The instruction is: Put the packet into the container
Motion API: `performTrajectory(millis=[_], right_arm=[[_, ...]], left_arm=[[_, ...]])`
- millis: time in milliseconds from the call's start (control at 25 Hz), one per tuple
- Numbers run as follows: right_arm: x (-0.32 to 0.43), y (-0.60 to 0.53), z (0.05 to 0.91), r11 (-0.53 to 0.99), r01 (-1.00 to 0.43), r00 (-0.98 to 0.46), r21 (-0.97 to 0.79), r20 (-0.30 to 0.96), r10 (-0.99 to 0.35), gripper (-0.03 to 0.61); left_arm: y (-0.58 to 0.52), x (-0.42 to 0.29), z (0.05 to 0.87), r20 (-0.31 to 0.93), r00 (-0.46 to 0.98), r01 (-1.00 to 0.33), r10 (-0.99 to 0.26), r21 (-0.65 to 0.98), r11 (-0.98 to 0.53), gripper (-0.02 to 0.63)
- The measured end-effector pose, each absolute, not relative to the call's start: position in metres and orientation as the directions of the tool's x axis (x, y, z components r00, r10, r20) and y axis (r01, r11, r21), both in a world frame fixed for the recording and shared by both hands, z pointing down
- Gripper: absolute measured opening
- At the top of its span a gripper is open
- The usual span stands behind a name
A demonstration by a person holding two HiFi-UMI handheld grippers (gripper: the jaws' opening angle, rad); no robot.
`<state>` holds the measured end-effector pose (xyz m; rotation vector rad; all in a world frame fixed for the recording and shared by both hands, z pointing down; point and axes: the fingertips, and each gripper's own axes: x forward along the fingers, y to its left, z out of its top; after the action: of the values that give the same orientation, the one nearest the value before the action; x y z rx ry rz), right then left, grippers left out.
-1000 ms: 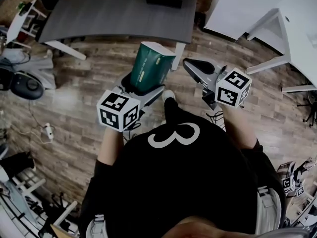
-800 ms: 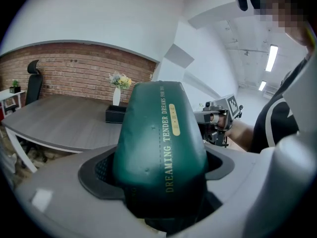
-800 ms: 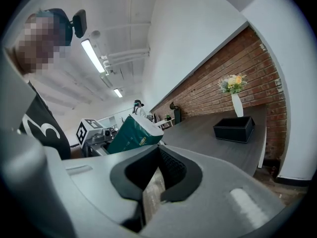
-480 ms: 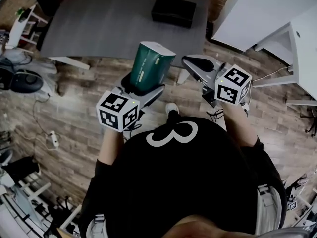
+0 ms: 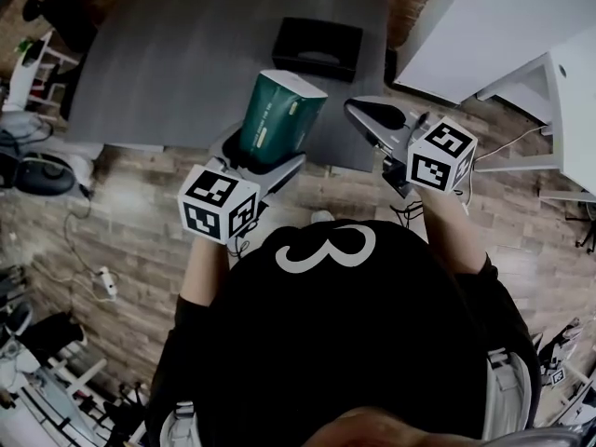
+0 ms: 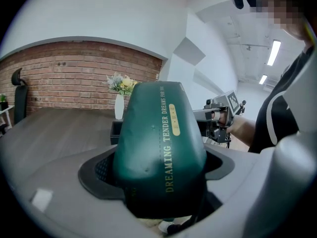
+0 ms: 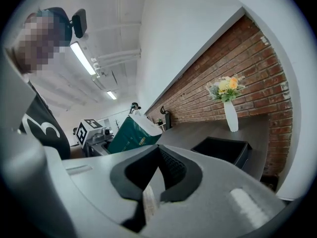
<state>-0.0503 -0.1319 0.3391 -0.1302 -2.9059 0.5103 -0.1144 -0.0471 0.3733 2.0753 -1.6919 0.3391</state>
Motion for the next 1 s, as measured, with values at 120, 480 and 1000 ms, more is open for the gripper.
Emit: performTrajectory(millis=[120, 480, 1000], right_arm=[[-0.052, -0.143, 0.342, 0.934, 0.030, -0.980, -0.357, 0.172, 0.097, 0.002], [-0.067, -0.181, 0.344, 0.919, -0.089, -0.985, -0.383, 0.168, -0.025, 0.002], [-0.069, -0.238, 0.361, 0.857, -0.312, -0.948, -0.411, 0.193, -0.253, 0.002]], left_arm=[[-0.061, -0.120, 0.373, 0.460, 0.243, -0.968, -0.854, 0.170, -0.183, 0.474], [-0.111, -0.148, 0.373, 0.475, 0.337, -0.941, -0.813, 0.176, -0.287, 0.474], [-0.203, -0.189, 0.383, 0.543, 0.440, -0.871, -0.715, 0.063, -0.488, 0.472]])
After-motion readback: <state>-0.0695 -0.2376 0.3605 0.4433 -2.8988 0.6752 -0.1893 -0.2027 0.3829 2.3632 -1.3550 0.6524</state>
